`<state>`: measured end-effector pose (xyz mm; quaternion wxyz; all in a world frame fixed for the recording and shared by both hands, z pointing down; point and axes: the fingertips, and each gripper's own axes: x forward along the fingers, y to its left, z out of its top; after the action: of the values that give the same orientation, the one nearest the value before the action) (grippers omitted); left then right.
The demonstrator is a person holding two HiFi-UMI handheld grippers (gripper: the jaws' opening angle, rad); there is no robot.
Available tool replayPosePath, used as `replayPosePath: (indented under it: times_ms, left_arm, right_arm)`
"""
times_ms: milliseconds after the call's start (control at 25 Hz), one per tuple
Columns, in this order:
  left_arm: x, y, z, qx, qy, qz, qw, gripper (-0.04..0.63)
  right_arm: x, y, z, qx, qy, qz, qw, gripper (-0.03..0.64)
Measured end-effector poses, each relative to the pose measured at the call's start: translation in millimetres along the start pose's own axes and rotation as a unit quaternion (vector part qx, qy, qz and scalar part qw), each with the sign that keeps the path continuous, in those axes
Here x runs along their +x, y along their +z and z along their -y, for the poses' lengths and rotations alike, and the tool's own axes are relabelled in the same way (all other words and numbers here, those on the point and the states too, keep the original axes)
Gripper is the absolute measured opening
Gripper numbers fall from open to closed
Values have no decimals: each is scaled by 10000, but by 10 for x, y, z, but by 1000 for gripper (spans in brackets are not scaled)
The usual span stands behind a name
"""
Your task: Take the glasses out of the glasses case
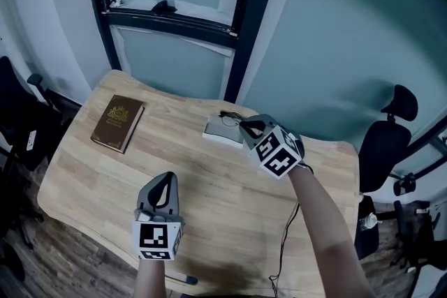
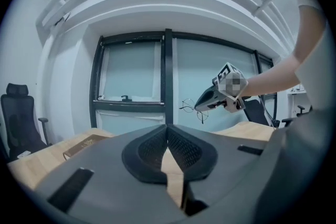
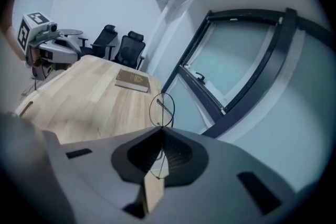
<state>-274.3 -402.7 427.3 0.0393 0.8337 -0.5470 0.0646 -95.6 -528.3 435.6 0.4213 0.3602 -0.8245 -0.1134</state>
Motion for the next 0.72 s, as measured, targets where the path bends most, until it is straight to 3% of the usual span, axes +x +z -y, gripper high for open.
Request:
replayPosePath:
  times_ms: [280, 480, 720]
  left_arm:
    - [-494, 369, 308, 332, 16, 250, 9991, 15]
    - [-842, 559, 602, 523, -39, 450, 9976, 15]
    - [-1222, 820, 889, 670, -54, 742, 9950, 15]
  right_arm:
    - [-1101, 147, -389, 746, -494, 749, 9932, 15]
    - [-1794, 147, -685, 1615, -895, 1472, 9717, 15]
    - [-2540, 117, -960, 2130, -1342, 2021, 9465, 15]
